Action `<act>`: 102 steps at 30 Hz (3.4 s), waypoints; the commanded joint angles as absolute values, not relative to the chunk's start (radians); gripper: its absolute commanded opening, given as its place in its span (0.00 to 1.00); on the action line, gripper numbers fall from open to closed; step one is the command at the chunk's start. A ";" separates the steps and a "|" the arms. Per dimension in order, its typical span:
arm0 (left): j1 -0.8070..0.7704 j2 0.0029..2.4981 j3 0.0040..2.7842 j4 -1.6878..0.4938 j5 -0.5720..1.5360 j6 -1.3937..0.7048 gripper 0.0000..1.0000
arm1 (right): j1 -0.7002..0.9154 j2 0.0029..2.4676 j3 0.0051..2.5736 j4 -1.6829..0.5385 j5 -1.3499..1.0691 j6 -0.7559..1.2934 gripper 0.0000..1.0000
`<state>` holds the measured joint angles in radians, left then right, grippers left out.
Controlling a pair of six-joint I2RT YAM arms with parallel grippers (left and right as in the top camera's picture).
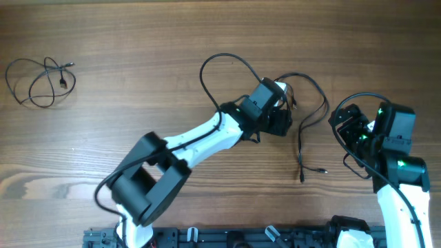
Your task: Untangle cables
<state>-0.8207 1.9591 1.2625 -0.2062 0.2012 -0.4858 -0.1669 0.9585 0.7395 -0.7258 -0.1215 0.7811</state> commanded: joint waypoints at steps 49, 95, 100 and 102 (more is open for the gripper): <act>-0.317 1.338 1.263 -0.152 1.077 -0.218 0.04 | 0.136 1.603 0.744 -0.205 -0.315 0.871 0.85; -0.215 1.524 1.262 -0.521 0.675 -0.396 0.04 | -0.481 1.364 1.036 -0.809 -0.418 0.388 1.00; -0.382 1.655 1.262 -0.540 0.675 -0.427 0.04 | -0.469 1.364 1.032 -0.944 -0.406 0.313 1.00; -0.450 1.693 1.262 -0.542 0.638 -0.427 0.04 | -0.462 1.364 1.031 -0.961 -0.404 0.313 1.00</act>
